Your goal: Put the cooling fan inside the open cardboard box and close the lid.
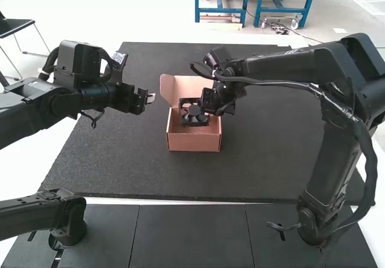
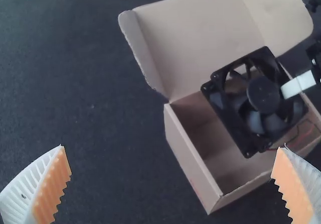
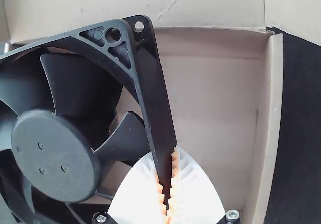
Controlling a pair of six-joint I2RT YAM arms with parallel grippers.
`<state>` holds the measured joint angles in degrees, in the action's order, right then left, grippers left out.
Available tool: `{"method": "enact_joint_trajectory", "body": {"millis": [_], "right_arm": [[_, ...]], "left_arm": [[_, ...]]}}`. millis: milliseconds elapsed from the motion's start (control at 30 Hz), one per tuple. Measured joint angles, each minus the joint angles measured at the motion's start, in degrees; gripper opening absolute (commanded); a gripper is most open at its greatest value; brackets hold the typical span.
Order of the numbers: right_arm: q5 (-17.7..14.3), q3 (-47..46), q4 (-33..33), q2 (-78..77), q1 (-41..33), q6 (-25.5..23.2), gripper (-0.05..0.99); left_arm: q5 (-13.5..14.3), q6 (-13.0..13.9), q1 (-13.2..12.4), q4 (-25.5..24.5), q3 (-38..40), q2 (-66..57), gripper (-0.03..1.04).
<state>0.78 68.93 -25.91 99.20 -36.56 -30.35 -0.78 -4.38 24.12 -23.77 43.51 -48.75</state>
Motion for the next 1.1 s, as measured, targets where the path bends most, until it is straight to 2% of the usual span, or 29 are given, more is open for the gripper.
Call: {"method": "enact_joint_trajectory", "body": {"millis": [567,1100], "right_arm": [[0.74,2.10,0.13,4.17,1.11,1.25,-0.02],[3.54,2.25,-5.51,4.28,1.11,1.27,-0.02]], "left_arm": [[0.00,0.00,0.00,0.70,-0.02,0.00,0.95],[-0.02,0.00,0.00,2.19,-0.02,0.00,0.95]]}}
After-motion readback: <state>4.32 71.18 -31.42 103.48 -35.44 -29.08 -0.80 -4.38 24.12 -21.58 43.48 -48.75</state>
